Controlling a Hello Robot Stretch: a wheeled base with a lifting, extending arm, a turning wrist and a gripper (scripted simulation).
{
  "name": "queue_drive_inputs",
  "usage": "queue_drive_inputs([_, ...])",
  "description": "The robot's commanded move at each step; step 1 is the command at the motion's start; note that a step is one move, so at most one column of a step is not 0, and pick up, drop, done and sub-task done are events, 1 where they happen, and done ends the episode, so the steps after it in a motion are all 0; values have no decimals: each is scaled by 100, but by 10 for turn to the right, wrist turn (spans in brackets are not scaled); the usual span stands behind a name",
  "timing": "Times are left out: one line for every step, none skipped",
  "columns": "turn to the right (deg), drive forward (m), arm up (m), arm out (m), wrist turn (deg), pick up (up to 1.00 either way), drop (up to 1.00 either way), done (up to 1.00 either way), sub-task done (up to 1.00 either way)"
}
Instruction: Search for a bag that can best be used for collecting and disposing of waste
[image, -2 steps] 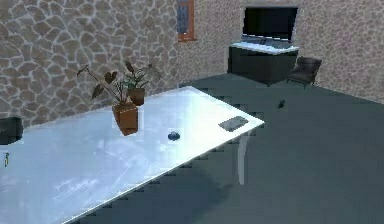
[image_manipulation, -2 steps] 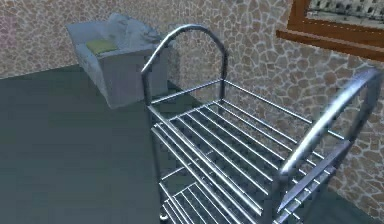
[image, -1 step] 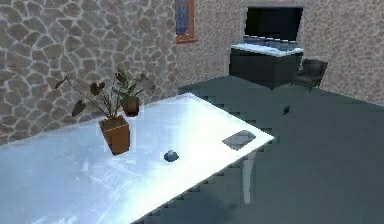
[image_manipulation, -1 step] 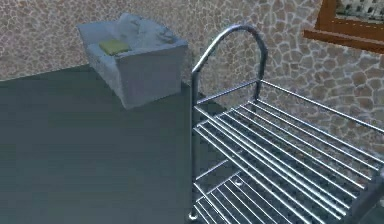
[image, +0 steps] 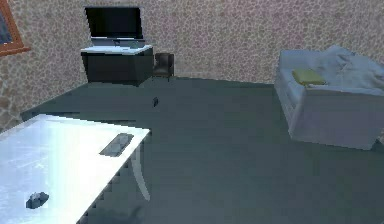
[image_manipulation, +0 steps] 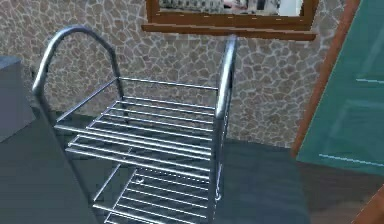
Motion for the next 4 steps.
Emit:
queue_drive_inputs([0,100,0,0,0,0,0,0,0])
queue_drive_inputs([60,0,0,0,0,0,0,0,0])
queue_drive_inputs([0,40,0,0,0,0,0,0,0])
queue_drive_inputs([-450,0,0,0,0,0,0,0,0])
